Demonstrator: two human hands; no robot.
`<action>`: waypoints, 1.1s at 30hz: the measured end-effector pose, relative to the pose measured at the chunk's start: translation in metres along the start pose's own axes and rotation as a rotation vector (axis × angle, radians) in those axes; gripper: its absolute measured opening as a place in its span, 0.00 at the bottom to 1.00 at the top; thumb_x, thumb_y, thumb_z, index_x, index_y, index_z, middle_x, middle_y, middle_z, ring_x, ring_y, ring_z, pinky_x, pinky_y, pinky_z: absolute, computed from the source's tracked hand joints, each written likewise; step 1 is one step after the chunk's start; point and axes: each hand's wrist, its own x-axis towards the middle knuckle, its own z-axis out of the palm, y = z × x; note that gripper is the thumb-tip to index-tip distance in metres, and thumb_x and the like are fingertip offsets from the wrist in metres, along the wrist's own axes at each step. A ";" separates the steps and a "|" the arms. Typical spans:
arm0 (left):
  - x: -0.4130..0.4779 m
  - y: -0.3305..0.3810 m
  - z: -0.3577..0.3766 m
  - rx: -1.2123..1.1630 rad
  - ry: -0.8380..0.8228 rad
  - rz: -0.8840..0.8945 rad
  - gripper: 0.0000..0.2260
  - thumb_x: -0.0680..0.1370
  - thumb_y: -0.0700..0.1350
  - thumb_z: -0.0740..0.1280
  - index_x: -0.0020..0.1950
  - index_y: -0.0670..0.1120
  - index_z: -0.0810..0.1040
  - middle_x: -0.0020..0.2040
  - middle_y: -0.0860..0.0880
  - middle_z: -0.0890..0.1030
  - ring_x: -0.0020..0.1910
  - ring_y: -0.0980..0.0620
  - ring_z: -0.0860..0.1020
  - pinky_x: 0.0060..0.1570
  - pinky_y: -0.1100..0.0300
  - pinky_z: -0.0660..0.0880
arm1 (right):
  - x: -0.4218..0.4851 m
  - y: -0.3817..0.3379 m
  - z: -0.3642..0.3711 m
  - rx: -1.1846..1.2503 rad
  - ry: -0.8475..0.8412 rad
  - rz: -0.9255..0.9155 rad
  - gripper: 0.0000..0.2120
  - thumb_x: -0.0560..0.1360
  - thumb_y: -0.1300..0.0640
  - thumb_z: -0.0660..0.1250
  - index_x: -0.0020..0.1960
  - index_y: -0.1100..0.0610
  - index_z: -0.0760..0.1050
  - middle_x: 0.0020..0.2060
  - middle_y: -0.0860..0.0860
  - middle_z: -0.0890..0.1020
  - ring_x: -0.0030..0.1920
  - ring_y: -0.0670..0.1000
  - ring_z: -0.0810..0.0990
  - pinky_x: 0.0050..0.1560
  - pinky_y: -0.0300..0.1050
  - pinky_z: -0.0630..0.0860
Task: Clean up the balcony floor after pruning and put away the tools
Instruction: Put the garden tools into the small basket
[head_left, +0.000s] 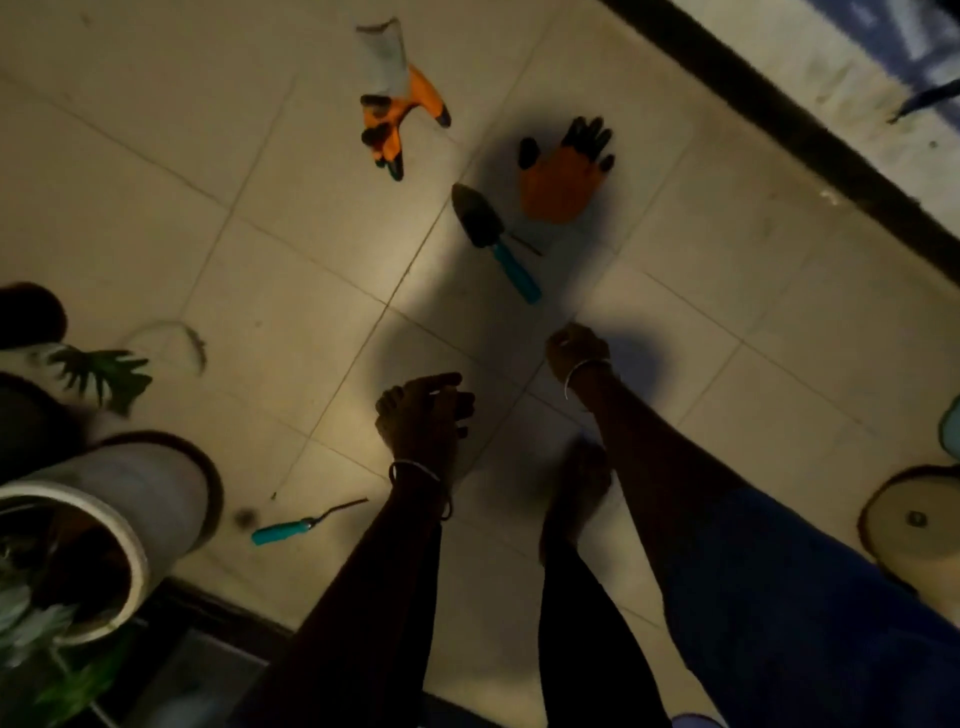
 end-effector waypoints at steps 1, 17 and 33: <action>0.006 -0.005 -0.002 -0.009 -0.013 -0.006 0.07 0.80 0.41 0.64 0.51 0.49 0.81 0.53 0.41 0.81 0.45 0.51 0.83 0.35 0.64 0.78 | 0.009 -0.005 0.004 -0.058 -0.007 -0.012 0.17 0.83 0.58 0.55 0.69 0.64 0.71 0.68 0.61 0.73 0.68 0.60 0.71 0.66 0.49 0.68; 0.091 -0.120 -0.065 -0.344 0.271 -0.212 0.14 0.77 0.52 0.65 0.58 0.47 0.81 0.51 0.44 0.84 0.51 0.43 0.82 0.54 0.42 0.79 | 0.144 -0.045 0.105 -0.422 0.200 -0.263 0.24 0.77 0.54 0.69 0.68 0.62 0.66 0.62 0.61 0.76 0.61 0.62 0.76 0.56 0.49 0.72; -0.035 -0.175 -0.118 -0.918 0.388 -0.464 0.07 0.82 0.45 0.63 0.47 0.43 0.76 0.41 0.41 0.79 0.36 0.45 0.77 0.30 0.59 0.77 | -0.124 -0.014 0.188 -0.435 -0.826 -0.231 0.09 0.78 0.70 0.63 0.56 0.60 0.72 0.47 0.57 0.78 0.42 0.49 0.78 0.34 0.37 0.78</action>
